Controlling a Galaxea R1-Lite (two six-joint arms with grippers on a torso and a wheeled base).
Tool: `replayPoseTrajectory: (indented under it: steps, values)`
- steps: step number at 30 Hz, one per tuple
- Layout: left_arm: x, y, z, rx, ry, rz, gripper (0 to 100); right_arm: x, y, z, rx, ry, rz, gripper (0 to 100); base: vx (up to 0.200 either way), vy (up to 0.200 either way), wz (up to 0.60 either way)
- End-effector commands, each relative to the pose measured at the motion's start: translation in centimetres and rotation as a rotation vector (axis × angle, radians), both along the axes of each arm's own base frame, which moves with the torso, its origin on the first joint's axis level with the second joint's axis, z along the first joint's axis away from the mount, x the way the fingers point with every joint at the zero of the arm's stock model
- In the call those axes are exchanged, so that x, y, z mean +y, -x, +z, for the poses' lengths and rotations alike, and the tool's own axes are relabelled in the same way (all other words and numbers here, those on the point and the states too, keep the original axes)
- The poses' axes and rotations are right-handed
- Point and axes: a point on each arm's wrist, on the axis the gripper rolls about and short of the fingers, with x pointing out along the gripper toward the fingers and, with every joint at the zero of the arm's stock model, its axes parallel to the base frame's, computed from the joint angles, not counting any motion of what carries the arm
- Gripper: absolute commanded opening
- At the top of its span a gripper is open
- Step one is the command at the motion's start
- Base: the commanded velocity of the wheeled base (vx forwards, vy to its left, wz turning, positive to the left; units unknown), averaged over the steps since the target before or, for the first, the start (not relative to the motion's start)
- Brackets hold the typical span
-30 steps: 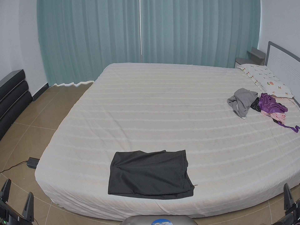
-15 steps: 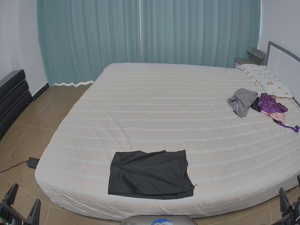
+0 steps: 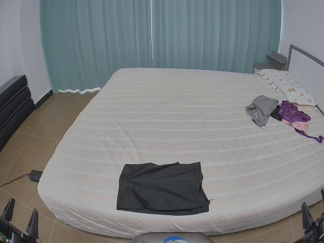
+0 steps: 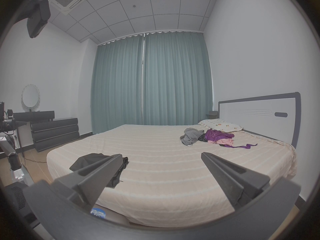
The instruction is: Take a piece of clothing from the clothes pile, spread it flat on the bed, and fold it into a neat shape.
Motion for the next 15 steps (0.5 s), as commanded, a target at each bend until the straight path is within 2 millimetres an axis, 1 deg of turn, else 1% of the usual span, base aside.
replayPoseTrajectory:
  steps: [1,15]
  values:
    - [0.0,-0.05,-0.51,0.007,0.002,-0.001,100,0.0,-0.03,-0.52,0.005,0.001,0.001,100,0.0,0.0,0.0]
    - [0.02,-0.05,-0.51,0.007,0.007,0.011,100,0.0,-0.03,-0.52,0.005,-0.001,0.001,100,0.0,0.0,0.0]
